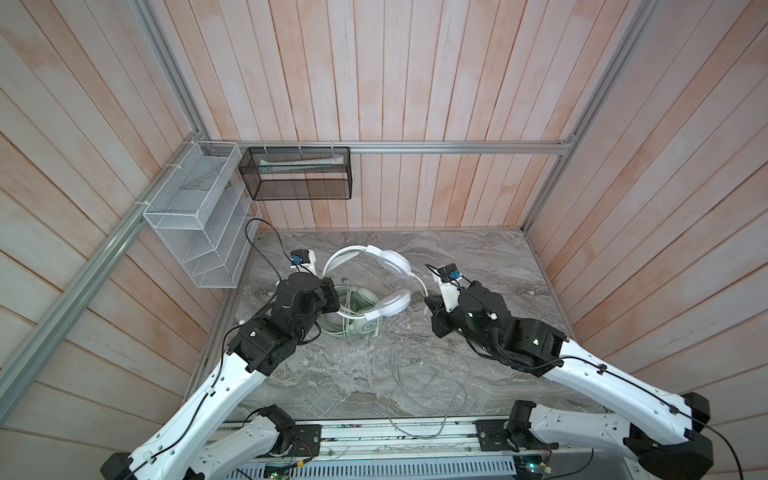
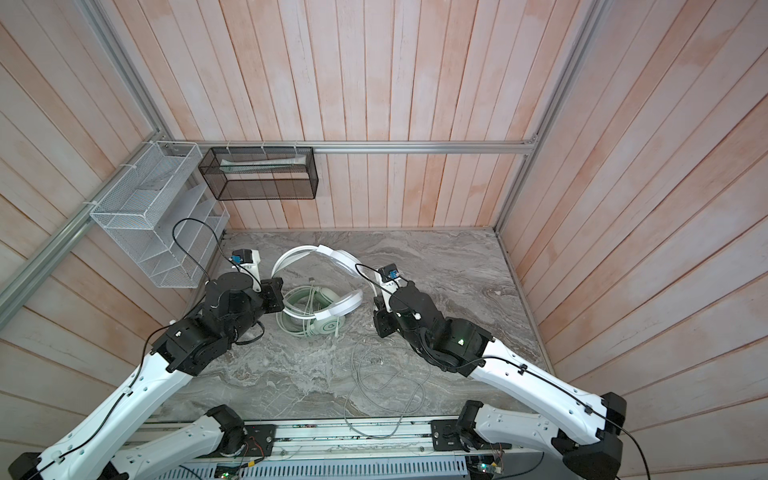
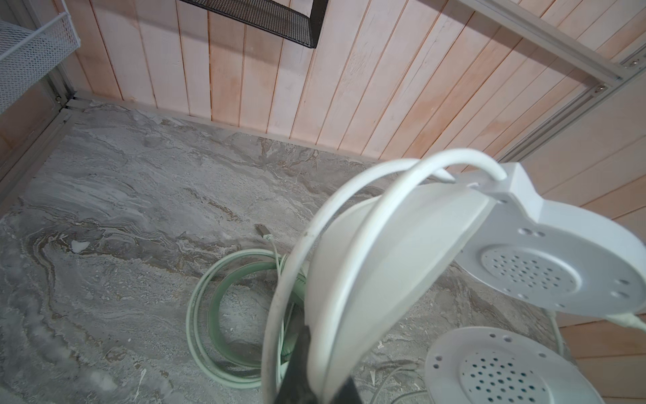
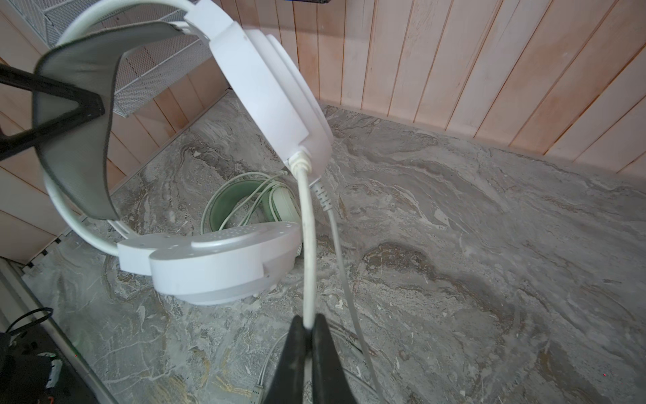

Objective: Wrap the headphones

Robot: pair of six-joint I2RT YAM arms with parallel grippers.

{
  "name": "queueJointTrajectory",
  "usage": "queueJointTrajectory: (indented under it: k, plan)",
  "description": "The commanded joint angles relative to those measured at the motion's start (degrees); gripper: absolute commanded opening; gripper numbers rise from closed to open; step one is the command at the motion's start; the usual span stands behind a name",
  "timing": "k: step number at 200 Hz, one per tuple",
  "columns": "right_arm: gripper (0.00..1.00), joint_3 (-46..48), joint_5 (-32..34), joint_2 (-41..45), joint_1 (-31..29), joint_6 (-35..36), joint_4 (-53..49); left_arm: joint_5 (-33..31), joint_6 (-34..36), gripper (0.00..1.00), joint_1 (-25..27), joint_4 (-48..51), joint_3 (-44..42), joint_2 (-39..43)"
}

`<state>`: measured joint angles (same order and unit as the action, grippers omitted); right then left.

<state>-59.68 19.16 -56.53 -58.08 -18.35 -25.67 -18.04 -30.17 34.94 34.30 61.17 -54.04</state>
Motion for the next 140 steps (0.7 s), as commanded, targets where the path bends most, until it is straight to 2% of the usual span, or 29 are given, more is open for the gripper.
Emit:
queueJointTrajectory:
  k: [1,12,26,41,71,85,95,102,140]
  plan:
    - [0.29,6.57,0.02,6.1,0.19,-1.58,5.67,0.72,-2.51,0.0,-0.11,-0.32,1.81,0.91]
    - [0.43,10.94,2.79,9.73,0.25,-3.31,7.75,0.4,-3.77,0.0,-0.29,1.04,3.2,0.74]
    - [0.53,16.15,6.22,14.9,0.23,-5.93,9.48,0.49,-5.07,0.0,-1.55,2.86,5.03,0.43]
    - [0.59,23.04,8.08,21.24,0.25,-9.0,12.47,3.73,-6.26,0.0,-4.84,4.3,6.77,0.04]
    - [0.67,35.97,4.15,29.28,0.18,-13.45,19.86,13.89,-7.86,0.0,-12.15,6.13,9.76,-1.92]
    - [0.77,40.31,3.35,29.03,0.08,-15.99,22.63,15.53,-8.0,0.0,-13.15,7.34,11.31,-3.27]
    - [0.79,42.65,3.52,27.57,-0.08,-17.44,24.24,16.64,-8.12,0.0,-13.57,7.83,12.01,-3.95]
    - [0.86,43.98,3.86,26.19,-0.17,-18.23,25.47,17.04,-8.27,0.0,-13.68,8.08,12.34,-4.27]
    - [0.87,48.87,10.07,17.96,-0.27,-24.12,30.04,16.12,-8.65,0.0,-13.93,8.42,13.03,-3.84]
